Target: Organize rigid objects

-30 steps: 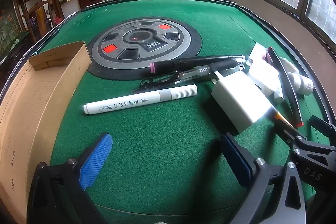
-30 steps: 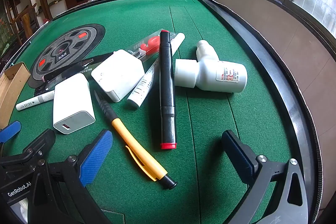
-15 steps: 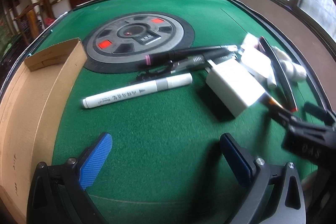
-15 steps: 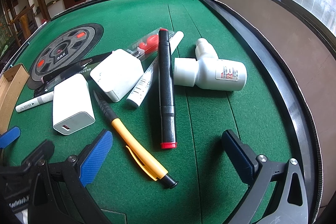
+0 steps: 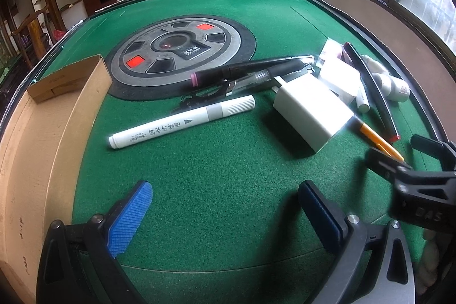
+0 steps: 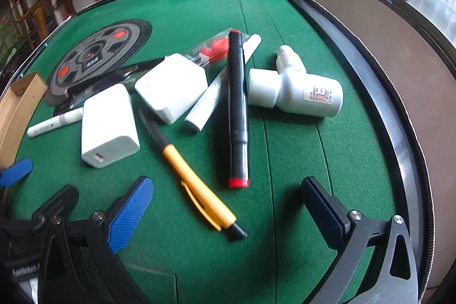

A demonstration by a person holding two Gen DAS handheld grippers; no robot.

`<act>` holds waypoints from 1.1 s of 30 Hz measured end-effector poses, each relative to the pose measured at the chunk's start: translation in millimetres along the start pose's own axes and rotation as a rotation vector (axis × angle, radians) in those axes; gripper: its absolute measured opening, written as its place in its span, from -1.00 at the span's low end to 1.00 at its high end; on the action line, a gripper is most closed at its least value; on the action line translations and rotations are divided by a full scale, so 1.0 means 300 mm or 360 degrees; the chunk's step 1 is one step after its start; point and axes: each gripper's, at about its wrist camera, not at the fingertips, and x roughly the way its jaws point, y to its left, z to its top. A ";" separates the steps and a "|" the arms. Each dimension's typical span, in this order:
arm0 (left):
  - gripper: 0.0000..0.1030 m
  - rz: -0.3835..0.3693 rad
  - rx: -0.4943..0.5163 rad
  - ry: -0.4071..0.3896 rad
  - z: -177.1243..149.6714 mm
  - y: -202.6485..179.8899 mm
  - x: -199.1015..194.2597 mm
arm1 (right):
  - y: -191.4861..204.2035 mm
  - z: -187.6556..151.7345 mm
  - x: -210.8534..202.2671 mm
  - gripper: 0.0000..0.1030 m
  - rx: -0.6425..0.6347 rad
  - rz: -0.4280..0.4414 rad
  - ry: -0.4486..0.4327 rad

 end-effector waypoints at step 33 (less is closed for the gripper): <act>-0.54 -0.0161 0.0248 0.0123 0.122 0.093 0.046 | -0.225 0.036 -0.126 0.90 0.0457 0.0220 -0.0522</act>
